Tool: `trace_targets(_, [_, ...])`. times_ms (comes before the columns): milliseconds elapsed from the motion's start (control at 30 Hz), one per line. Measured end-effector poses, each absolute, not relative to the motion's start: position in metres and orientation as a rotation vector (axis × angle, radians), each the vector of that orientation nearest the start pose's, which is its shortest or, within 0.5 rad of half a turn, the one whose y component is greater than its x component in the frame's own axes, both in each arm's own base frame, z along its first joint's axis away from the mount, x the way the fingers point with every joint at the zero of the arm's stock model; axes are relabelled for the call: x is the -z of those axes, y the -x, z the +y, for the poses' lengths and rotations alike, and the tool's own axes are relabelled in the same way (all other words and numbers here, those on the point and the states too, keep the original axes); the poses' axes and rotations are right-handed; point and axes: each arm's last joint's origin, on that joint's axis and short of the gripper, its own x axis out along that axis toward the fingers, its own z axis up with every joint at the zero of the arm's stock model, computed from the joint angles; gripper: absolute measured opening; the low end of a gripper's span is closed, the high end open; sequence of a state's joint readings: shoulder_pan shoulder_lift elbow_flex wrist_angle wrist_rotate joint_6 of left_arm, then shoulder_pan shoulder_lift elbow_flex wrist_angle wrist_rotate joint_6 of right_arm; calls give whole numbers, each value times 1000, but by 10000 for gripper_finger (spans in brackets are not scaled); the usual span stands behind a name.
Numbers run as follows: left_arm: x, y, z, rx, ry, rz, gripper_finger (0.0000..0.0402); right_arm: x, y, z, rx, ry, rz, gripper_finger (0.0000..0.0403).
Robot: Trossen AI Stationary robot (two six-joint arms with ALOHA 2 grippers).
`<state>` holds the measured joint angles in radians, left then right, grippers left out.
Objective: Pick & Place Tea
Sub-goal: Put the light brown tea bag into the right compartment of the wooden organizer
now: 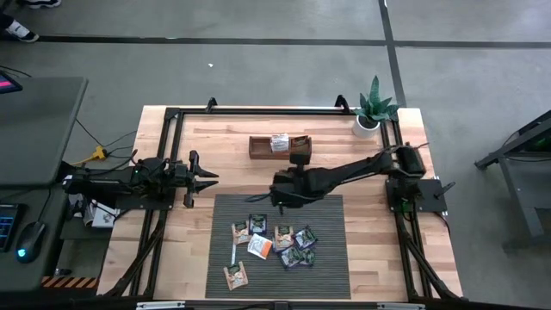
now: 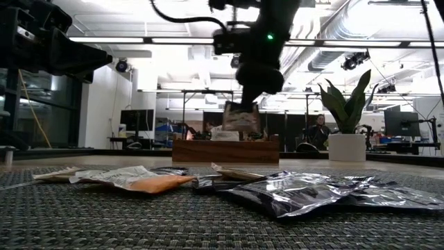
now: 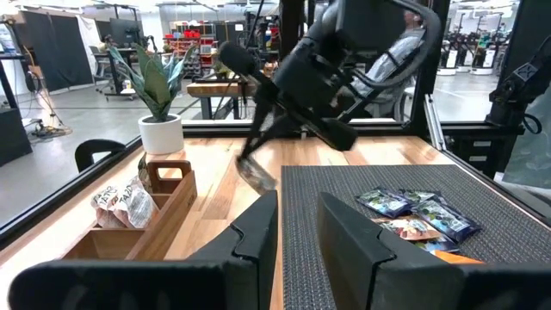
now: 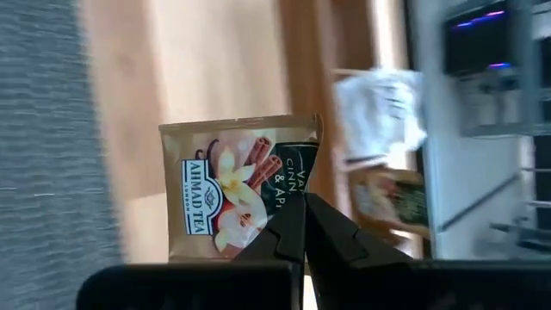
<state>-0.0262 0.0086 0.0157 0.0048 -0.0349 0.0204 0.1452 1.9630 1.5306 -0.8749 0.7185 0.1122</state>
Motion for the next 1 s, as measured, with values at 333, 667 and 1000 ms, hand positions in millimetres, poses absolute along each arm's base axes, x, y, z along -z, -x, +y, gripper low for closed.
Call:
trace_targets(333, [-169, -97, -2, -9, -20, -12, 82, -189, -348, 27, 696, 619, 1050, 0])
trace_targets(667, [-169, -97, -2, -9, -20, -12, 82, -168, -333, 14, 739, 750, 1025, 0])
trace_targets(1000, [-169, -97, -2, -9, -20, -11, 82, -168, -336, -3, 782, 827, 1038, 0])
